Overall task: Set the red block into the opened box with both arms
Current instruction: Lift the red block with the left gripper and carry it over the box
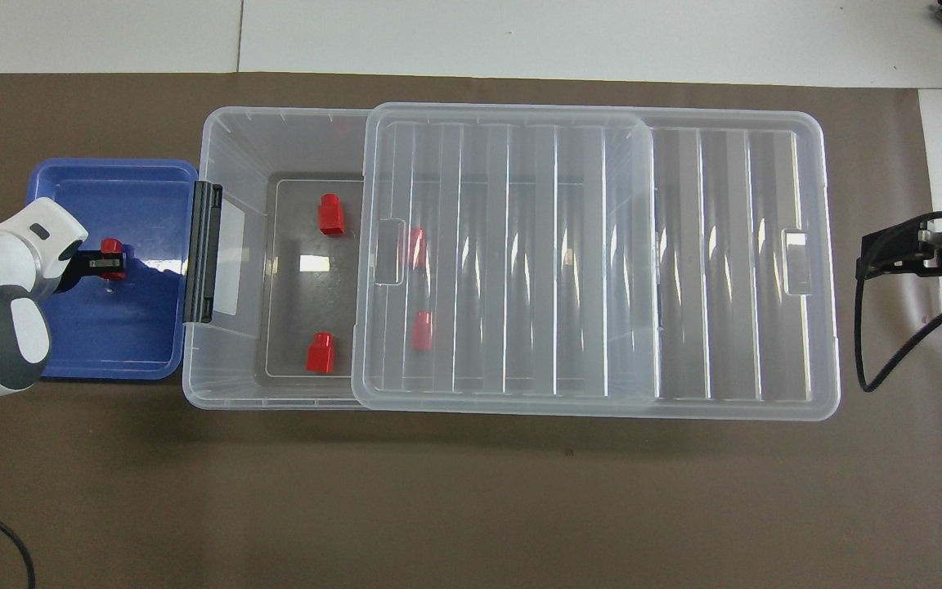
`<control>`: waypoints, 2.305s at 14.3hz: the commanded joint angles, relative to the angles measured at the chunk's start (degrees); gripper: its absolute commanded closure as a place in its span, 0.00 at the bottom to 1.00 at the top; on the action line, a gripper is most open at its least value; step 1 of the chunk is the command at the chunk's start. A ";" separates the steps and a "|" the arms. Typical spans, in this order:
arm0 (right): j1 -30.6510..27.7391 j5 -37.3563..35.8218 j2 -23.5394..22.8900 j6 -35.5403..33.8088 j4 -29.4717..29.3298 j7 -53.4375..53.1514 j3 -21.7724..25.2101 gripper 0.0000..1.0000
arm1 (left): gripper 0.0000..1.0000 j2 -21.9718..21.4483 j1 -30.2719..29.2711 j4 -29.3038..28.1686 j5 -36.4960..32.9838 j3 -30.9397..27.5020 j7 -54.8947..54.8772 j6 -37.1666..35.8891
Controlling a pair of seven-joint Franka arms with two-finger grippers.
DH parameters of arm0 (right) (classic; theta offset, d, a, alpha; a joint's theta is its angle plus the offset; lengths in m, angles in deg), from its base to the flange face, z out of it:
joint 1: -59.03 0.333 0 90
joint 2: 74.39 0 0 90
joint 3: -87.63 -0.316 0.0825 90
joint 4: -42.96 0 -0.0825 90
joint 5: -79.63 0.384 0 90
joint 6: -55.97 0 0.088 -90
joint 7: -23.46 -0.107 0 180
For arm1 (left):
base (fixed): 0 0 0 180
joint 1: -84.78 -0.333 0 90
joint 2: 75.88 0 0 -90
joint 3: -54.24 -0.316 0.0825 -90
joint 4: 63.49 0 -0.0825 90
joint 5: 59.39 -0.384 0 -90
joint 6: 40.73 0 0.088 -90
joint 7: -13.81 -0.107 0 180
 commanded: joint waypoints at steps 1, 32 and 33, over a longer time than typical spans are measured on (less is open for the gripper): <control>-0.67 1.54 -0.28 -0.49 -0.27 -0.06 -0.41 0.00 | 1.00 -2.37 2.35 10.59 -0.42 -0.21 5.69 -17.79; -2.08 1.72 -0.45 0.04 -0.63 3.89 -0.32 0.00 | 1.00 4.39 23.35 25.14 -10.78 5.50 47.72 -26.57; -2.08 1.72 -0.45 0.04 -0.63 3.89 -0.32 0.00 | 1.00 5.27 23.36 24.18 -12.01 5.50 47.80 -25.52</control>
